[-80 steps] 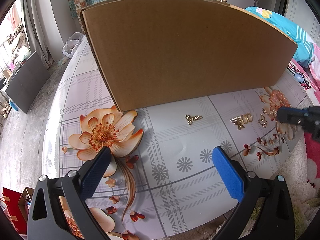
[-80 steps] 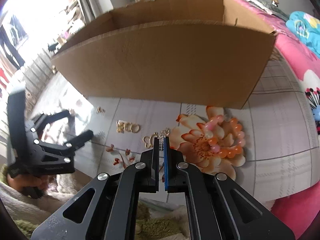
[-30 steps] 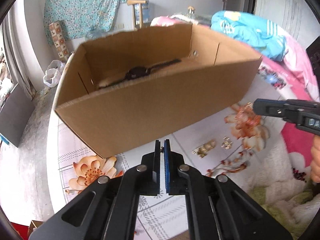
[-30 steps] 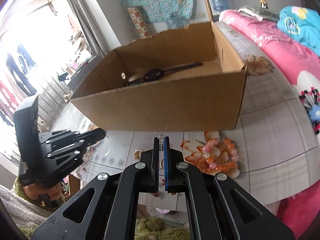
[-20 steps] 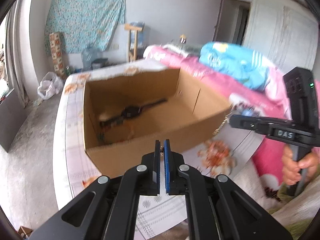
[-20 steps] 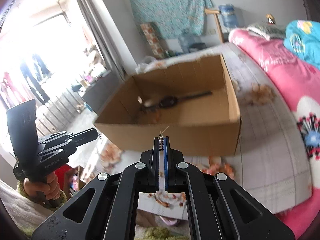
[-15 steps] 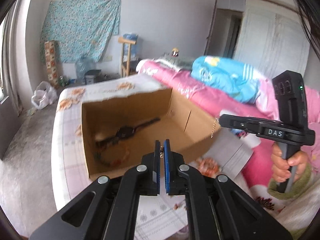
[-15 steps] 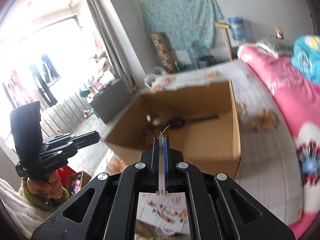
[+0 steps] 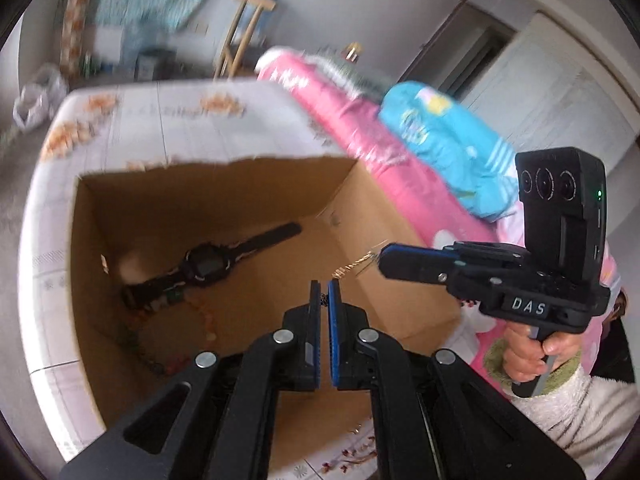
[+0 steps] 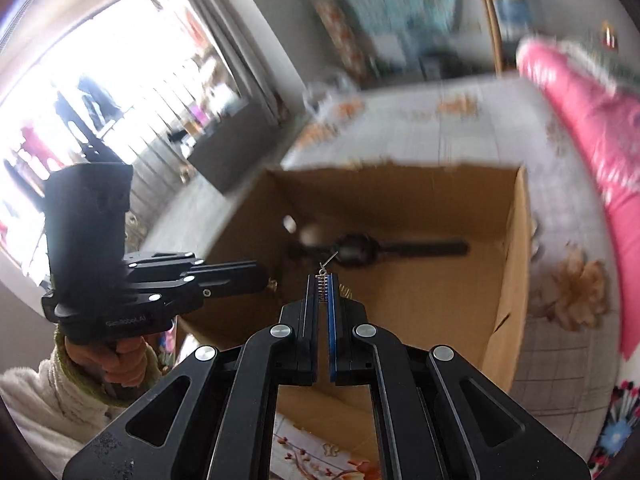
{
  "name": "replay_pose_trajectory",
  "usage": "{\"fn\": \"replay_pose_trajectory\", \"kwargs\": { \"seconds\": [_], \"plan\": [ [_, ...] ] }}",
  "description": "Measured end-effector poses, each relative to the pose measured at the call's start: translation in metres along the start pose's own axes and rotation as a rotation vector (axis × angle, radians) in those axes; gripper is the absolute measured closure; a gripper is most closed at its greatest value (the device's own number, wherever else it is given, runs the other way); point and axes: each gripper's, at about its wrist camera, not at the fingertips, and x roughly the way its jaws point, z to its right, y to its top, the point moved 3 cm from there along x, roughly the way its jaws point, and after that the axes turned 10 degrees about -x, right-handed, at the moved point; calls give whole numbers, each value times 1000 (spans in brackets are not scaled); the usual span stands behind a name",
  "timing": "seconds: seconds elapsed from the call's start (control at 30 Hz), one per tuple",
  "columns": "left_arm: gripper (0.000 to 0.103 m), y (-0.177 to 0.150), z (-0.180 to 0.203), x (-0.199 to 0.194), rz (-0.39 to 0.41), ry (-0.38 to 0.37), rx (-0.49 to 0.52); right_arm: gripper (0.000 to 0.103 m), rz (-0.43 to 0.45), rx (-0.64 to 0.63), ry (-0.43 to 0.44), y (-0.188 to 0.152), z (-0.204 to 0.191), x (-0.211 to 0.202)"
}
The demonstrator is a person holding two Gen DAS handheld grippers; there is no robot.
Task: Organize jewelry
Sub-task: 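Lower the chain into the box and open the right gripper, then withdraw the right gripper from the box back over the sheet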
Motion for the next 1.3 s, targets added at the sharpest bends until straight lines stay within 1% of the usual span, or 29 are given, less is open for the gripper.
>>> {"fn": "replay_pose_trajectory", "kwargs": {
  "seconds": [0.07, 0.1, 0.17, 0.2, 0.23, 0.3, 0.37, 0.6, 0.67, 0.73, 0.8, 0.9, 1.0, 1.07, 1.1, 1.13, 1.27, 1.3],
  "plan": [
    [100, 5, -10, 23, -62, 34, -28, 101, -58, 11, 10, 2, 7, 18],
    [100, 6, -13, 30, -80, 43, -34, 101, -77, 18, 4, 3, 10, 25],
    [100, 10, -20, 46, -121, 86, -54, 101, -113, 10, -7, 5, 13, 36],
    [100, 12, -22, 50, -138, 96, -63, 100, -132, 12, -12, 6, 14, 42],
    [99, 13, -25, 55, -150, 107, -74, 97, -144, 18, -17, 6, 16, 45],
    [98, 15, -29, 61, -160, 131, -90, 97, -145, 16, -26, 9, 18, 49],
    [89, 17, -32, 62, -160, 135, -107, 97, -135, 19, -30, 13, 22, 50],
    [86, 17, -34, 61, -141, 150, -101, 95, -94, 47, -39, 15, 33, 38],
    [86, 17, -32, 58, -135, 153, -94, 93, -81, 53, -49, 18, 35, 34],
    [86, 15, -29, 54, -119, 154, -84, 91, -68, 54, -60, 19, 35, 30],
    [85, 14, -24, 48, -95, 149, -71, 85, -45, 54, -70, 19, 32, 24],
    [81, 6, -17, 28, -31, 146, -31, 78, 15, 60, -78, 13, 22, 7],
    [71, -7, -9, 2, 49, 147, 21, 74, 83, 61, -79, 4, 7, -10],
    [56, -18, -5, -19, 97, 156, 47, 68, 130, 56, -79, -2, -3, -22],
    [54, -22, -4, -26, 114, 159, 52, 66, 151, 53, -77, -5, -8, -27],
    [48, -29, -3, -36, 136, 157, 58, 64, 178, 46, -72, -10, -16, -35],
    [31, -54, 1, -74, 219, 170, 81, 59, 227, 33, -55, -23, -35, -48],
    [29, -60, 2, -80, 232, 174, 85, 59, 236, 30, -50, -27, -40, -51]
  ]
}}
